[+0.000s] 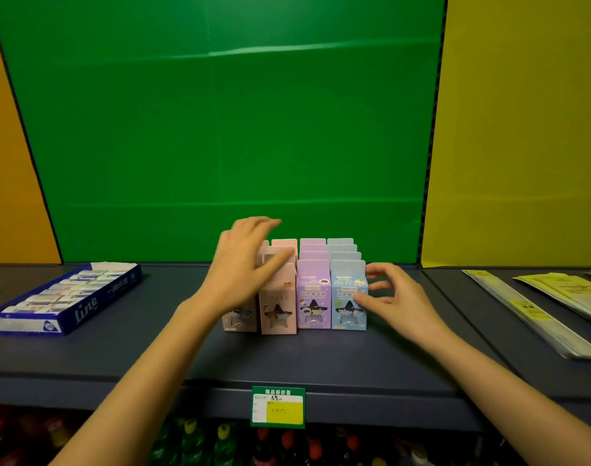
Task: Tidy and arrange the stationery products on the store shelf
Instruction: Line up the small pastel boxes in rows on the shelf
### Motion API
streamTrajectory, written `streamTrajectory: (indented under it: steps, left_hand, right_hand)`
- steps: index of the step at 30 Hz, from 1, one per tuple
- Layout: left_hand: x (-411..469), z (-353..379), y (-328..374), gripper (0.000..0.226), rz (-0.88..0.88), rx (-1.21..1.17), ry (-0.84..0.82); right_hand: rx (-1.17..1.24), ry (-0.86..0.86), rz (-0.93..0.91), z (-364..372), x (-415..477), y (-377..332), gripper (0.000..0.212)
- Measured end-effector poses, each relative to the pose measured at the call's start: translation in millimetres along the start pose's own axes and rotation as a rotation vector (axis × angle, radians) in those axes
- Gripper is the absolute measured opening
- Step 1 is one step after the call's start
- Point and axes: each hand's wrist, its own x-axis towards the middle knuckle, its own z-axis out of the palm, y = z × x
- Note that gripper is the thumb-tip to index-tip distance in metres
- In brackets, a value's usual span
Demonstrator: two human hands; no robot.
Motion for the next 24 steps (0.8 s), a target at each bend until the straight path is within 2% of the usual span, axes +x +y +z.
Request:
streamTrajectory:
  steps: [2, 5, 9, 12, 14, 17, 18, 21, 24]
  left_hand:
    - [-16.3, -1.8, -11.3, 0.08, -0.184, -0.195, 0.109]
    - [-41.3, 1.6, -23.2, 0.106, -0.468, -0.473, 0.025]
    - [-60.2, 15.1, -28.4, 0.119, -0.555, -0.566, -0.164]
    - [-59.6, 23.8, -27.5, 0.12, -0.594, -0.552, -0.11]
    - [-57.2, 26.0, -25.5, 0.122, -0.601, -0.536, -0.084]
    - [-56.3, 29.0, -25.0, 0.12, -0.615, -0.539, -0.098]
    - [-56.3, 30.4, -25.6, 0.119, -0.615, -0.537, -0.098]
    - [-56.4, 31.5, -26.8, 0.114, -0.612, -0.542, -0.099]
    - [-56.6, 30.9, -30.3, 0.113, -0.661, -0.707, -0.117]
  right_hand:
    - [-0.026, 0.005, 0.009, 0.1, -0.2, 1.6, 0.056]
    - [0.057, -0.037, 0.082, -0.9, 0.0, 4.1, 0.077]
    - [0.198, -0.192, 0.224, 3.9, 2.2, 9.6, 0.098]
    - [0.285, -0.247, 0.276, 10.9, 5.5, 12.7, 0.114]
    - [0.327, -0.27, 0.274, 14.5, 7.3, 11.9, 0.111]
    - [0.337, -0.294, 0.228, 18.5, 9.3, 10.5, 0.079]
    - [0.333, -0.297, 0.221, 19.8, 9.3, 9.2, 0.075]
    - [0.344, -0.304, 0.223, 22.9, 9.5, 7.6, 0.074]
    - [0.38, -0.308, 0.235, 23.1, 9.2, 5.6, 0.069]
